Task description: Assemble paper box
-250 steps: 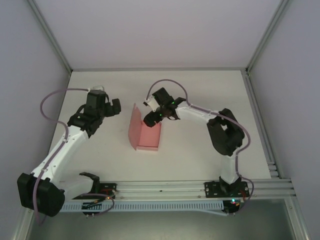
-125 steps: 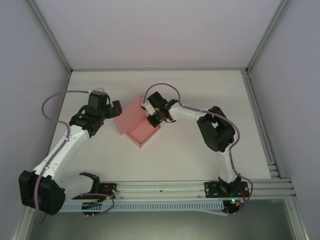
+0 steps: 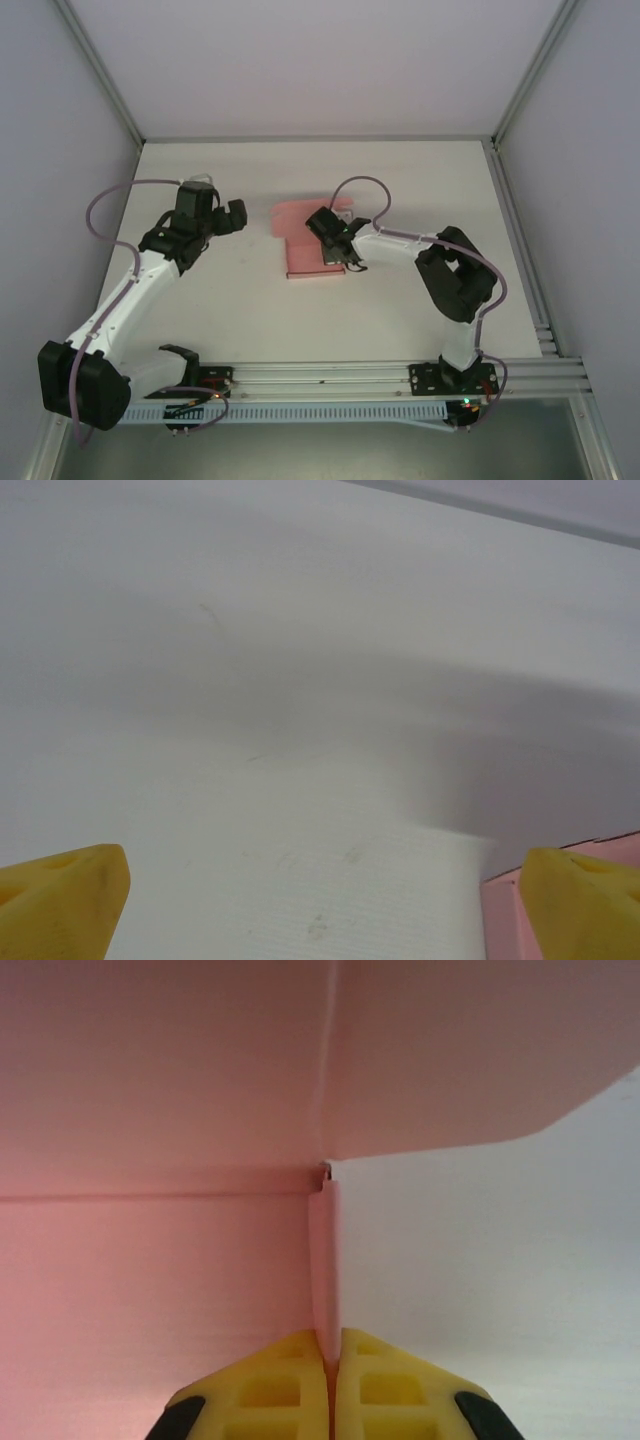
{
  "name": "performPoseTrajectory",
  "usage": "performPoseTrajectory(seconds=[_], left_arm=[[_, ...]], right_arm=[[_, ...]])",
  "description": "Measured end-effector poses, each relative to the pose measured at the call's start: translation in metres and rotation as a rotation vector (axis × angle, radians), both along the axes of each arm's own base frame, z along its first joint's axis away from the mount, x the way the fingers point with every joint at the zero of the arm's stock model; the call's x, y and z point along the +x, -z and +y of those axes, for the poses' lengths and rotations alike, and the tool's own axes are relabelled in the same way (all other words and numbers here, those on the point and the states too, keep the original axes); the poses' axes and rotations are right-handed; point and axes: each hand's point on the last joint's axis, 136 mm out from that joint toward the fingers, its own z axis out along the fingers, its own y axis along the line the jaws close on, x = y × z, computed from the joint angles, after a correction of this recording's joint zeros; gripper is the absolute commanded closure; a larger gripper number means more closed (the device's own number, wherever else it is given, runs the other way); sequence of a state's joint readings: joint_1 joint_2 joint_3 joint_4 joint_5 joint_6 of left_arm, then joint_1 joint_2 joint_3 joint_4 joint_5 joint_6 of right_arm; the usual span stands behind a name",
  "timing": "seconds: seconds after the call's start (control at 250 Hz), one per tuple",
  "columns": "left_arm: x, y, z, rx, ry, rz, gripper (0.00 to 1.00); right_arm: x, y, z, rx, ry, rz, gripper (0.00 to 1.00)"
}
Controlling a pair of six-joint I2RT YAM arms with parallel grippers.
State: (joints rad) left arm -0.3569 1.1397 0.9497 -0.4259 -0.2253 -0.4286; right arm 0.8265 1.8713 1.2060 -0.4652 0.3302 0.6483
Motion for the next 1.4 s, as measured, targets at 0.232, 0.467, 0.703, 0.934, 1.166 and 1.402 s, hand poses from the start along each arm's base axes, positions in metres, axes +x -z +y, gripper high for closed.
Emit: performPoseTrajectory(seconds=[0.232, 0.467, 0.703, 0.934, 1.166, 1.402], left_arm=[[-0.002, 0.016, -0.039, -0.037, 0.249, 0.005, 0.00], [0.003, 0.023, -0.078, -0.040, 0.518, -0.023, 0.00], [0.030, 0.048, -0.109, 0.025, 0.723, 0.029, 0.05], [0.035, 0.062, -0.126, 0.079, 0.904, 0.048, 0.22], [0.032, 0.067, -0.132, 0.117, 1.008, 0.068, 0.35], [0.034, 0.079, -0.134, 0.140, 1.053, 0.118, 0.54]], right_arm=[[-0.014, 0.003, -0.001, 0.037, 0.062, -0.006, 0.68], [-0.005, -0.069, -0.006, 0.109, -0.012, -0.192, 0.00], [0.021, -0.139, -0.022, 0.160, -0.285, -0.418, 0.00], [0.060, -0.143, -0.016, 0.162, -0.575, -0.332, 0.18], [0.071, -0.115, -0.007, 0.151, -0.734, -0.165, 0.34], [0.057, -0.096, -0.010, 0.139, -0.781, -0.080, 0.49]])
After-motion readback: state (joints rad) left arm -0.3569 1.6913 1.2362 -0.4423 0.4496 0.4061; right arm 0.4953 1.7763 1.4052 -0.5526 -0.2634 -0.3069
